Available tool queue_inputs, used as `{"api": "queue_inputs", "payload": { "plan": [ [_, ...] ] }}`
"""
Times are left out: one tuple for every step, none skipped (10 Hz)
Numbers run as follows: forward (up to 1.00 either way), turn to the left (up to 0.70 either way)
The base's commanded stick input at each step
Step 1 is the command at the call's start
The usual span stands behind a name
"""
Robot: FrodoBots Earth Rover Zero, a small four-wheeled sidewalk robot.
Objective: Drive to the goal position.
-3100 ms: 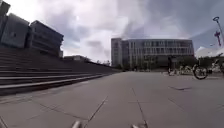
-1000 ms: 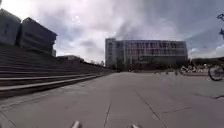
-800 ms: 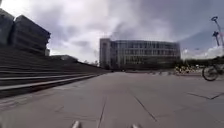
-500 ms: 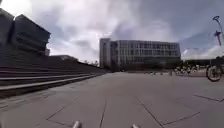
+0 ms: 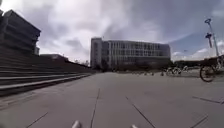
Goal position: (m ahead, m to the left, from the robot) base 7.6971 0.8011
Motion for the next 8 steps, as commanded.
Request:
{"api": "queue_inputs", "payload": {
  "plan": [
    [0.7, -0.02],
    [0.7, -0.16],
    [0.7, -0.23],
    [0.7, 0.0],
    [0.7, 0.0],
    [0.7, 0.0],
    [0.7, -0.11],
    [0.7, -0.28]
  ]
}}
